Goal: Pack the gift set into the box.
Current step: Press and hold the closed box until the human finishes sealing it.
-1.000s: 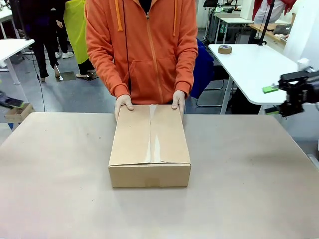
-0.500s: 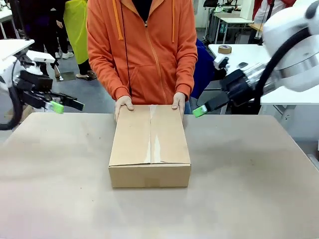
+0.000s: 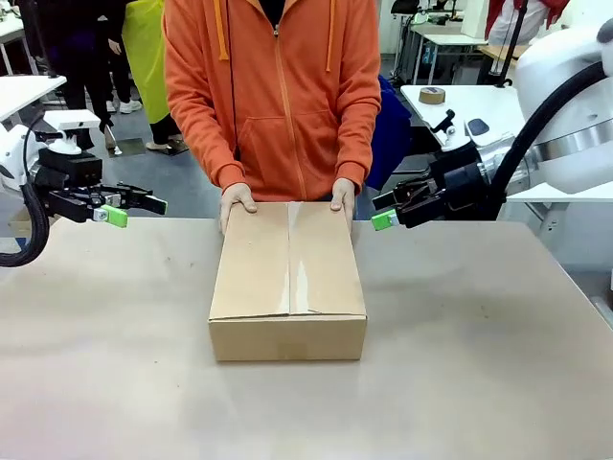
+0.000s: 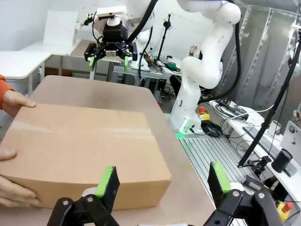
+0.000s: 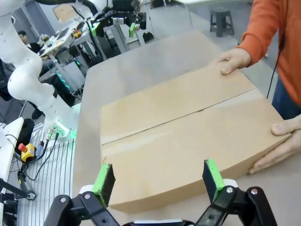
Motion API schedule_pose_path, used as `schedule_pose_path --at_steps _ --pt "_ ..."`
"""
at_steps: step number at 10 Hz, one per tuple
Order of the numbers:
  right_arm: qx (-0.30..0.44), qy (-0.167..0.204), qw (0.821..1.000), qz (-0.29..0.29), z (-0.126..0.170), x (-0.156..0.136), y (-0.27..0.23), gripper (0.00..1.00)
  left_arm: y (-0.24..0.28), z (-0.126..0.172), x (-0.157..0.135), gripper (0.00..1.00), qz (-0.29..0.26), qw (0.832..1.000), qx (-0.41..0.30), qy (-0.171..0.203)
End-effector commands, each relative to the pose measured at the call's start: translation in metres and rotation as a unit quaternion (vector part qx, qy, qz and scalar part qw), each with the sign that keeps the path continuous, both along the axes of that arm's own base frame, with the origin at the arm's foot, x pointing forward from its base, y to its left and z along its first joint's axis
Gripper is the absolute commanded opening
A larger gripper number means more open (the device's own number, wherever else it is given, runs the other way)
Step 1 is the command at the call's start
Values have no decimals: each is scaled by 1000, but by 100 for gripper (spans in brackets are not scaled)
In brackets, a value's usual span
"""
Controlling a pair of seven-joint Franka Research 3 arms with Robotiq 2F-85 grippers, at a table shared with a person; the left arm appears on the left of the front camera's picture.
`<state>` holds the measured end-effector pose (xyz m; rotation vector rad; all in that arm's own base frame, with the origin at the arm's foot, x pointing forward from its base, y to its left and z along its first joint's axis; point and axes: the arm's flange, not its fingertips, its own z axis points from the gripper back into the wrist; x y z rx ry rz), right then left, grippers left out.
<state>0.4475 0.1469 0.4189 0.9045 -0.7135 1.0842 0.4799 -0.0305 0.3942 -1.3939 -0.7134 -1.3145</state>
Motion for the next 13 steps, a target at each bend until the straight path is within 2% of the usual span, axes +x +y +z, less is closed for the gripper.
schedule_pose_path --at_steps 1,2,3,4,5,6,7,8,9,11,13 --pt "4 -9 1000 -3 2 0 -5 100 0 -1 1 100 4 1000 0 -12" --pt "17 -72 990 123 -7 6 10 100 0 0 0 100 0 1000 0 0" --pt "7 -218 956 197 -12 26 43 100 -33 -4 6 100 -8 999 16 -44" --pt "5 -280 936 212 -22 40 66 100 -57 -7 14 100 14 995 14 -96" --pt "39 -301 924 232 -33 56 77 100 -81 -15 20 100 62 983 11 -172" --pt "54 -300 927 217 -43 66 79 100 -97 -24 20 100 74 975 24 -207" --pt "74 -282 937 193 -51 74 83 100 -110 -33 21 100 78 971 26 -224" --pt "89 -258 949 156 -56 78 91 100 -118 -37 16 100 87 961 32 -261" --pt "79 -240 959 126 -64 87 90 100 -128 -46 23 100 90 959 29 -268" --pt "45 -199 971 124 -79 87 99 100 -136 -57 25 100 99 962 34 -251" --pt "37 -165 976 135 -91 89 95 100 -148 -69 21 100 73 966 44 -243"
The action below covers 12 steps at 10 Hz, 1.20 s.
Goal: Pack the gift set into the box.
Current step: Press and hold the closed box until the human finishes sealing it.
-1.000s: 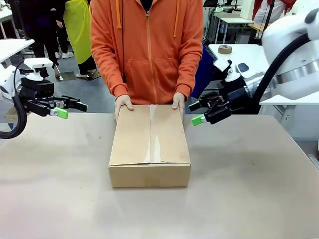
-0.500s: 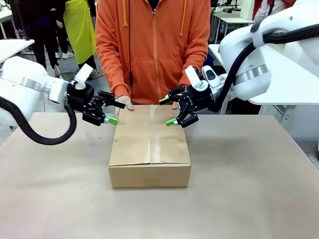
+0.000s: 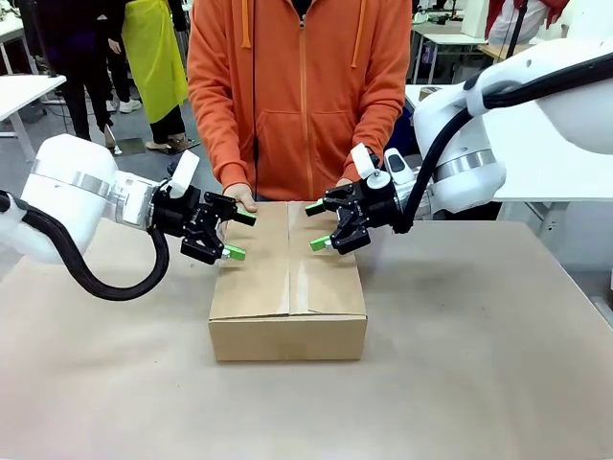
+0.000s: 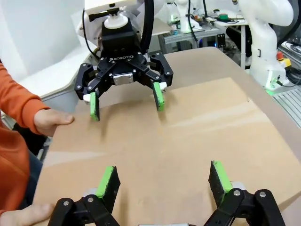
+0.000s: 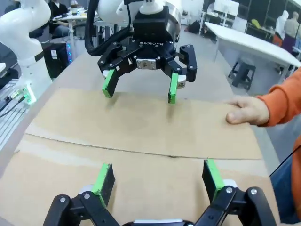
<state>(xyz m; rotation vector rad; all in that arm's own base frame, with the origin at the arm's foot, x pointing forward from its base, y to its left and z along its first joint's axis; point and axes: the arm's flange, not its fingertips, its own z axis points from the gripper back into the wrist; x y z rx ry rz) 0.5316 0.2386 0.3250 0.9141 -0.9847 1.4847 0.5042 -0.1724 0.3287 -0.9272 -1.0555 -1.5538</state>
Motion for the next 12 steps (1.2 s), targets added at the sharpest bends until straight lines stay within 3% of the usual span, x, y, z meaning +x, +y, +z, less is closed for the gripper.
schedule_pose_path --at_steps 1,3,4,5,7,8,12 --pt "-36 36 999 16 -3 4 -2 100 -11 -9 -4 100 -1 1000 15 10" --pt "-50 81 995 3 -13 8 -12 100 -11 -13 5 100 18 999 39 21" --pt "-77 95 992 -34 -21 11 -18 100 -11 -15 7 100 29 998 48 26" --pt "-79 108 991 -24 -28 11 -15 100 -11 -18 8 100 34 997 49 40" --pt "-89 107 990 -26 -33 15 -10 100 -10 -18 11 100 42 995 54 71" --pt "-46 94 994 -16 -16 4 -12 100 -7 -14 5 100 33 998 35 39" --pt "-46 94 994 -16 -16 4 -12 100 -7 -14 5 100 33 998 35 39"
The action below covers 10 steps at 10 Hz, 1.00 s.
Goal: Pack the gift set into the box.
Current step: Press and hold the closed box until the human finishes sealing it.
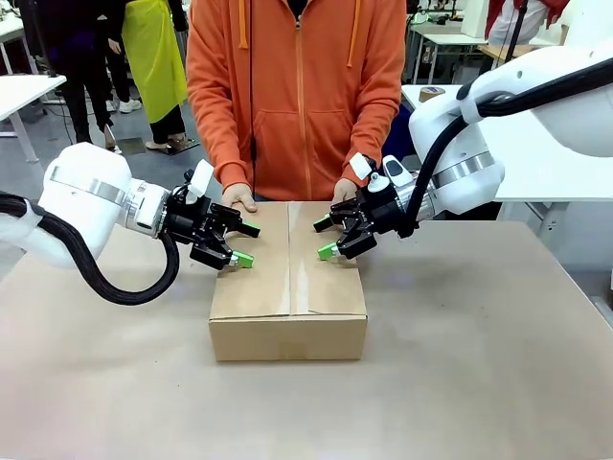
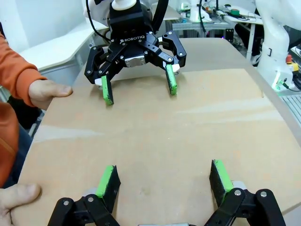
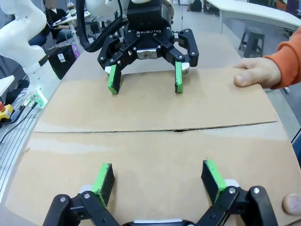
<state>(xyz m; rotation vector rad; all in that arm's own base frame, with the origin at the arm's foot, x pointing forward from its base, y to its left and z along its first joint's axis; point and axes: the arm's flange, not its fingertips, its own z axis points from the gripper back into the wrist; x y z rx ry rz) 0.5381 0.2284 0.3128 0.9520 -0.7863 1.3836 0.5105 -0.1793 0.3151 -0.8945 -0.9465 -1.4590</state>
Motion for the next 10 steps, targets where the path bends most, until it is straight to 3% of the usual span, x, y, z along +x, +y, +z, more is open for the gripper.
schedule_pose_path --at_steps 1,10 --pt "-2 1 1000 -3 -3 -3 -2 100 0 -1 -1 100 -5 1000 -2 -10" --pt "-2 1 1000 -3 -3 -3 -2 100 0 -1 -1 100 -5 1000 -2 -10"
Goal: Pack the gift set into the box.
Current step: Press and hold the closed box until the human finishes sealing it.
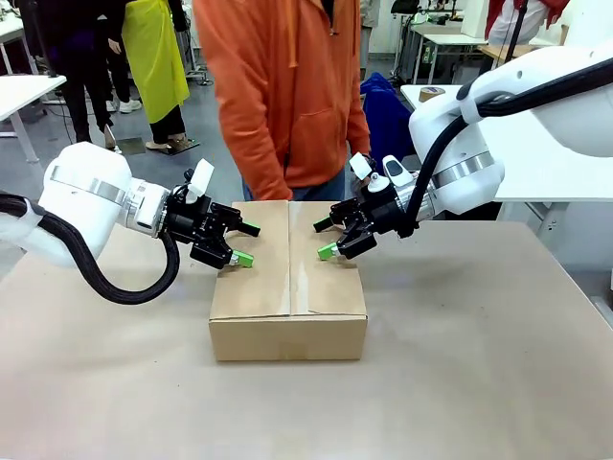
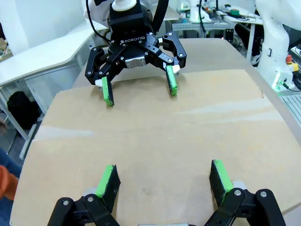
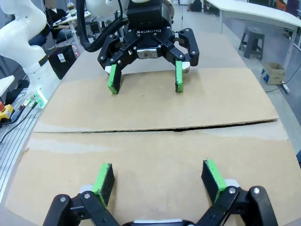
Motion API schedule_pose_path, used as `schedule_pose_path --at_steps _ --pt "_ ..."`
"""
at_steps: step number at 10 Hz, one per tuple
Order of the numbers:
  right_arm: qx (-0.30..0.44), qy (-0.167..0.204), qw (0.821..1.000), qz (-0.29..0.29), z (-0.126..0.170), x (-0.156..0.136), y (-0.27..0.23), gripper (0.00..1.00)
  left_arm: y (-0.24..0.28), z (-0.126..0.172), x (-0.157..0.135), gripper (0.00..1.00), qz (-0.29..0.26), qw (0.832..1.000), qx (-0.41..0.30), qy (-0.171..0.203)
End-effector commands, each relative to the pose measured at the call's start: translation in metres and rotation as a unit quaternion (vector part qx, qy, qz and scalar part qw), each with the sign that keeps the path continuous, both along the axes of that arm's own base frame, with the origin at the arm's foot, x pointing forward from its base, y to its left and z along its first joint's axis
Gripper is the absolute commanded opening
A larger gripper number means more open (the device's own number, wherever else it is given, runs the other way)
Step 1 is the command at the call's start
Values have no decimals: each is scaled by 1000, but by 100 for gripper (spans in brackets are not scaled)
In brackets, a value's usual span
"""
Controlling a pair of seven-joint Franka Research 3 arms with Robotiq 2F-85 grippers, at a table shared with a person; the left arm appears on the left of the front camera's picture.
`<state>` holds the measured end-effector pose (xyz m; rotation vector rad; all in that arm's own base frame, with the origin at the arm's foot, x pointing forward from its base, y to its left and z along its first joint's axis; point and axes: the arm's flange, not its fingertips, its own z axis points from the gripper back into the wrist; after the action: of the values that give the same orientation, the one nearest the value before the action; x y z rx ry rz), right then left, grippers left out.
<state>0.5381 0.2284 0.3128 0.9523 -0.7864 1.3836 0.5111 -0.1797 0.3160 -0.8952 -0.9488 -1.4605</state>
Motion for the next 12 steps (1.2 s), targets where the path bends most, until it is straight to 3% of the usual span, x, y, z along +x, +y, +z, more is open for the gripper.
schedule_pose_path --at_steps 1,12 --pt "-2 1 1000 -3 -4 -3 -2 100 0 -2 -1 100 -4 1000 -1 -9" --pt "-2 1 1000 -3 -4 -3 -2 100 0 -2 -1 100 -4 1000 -1 -9"
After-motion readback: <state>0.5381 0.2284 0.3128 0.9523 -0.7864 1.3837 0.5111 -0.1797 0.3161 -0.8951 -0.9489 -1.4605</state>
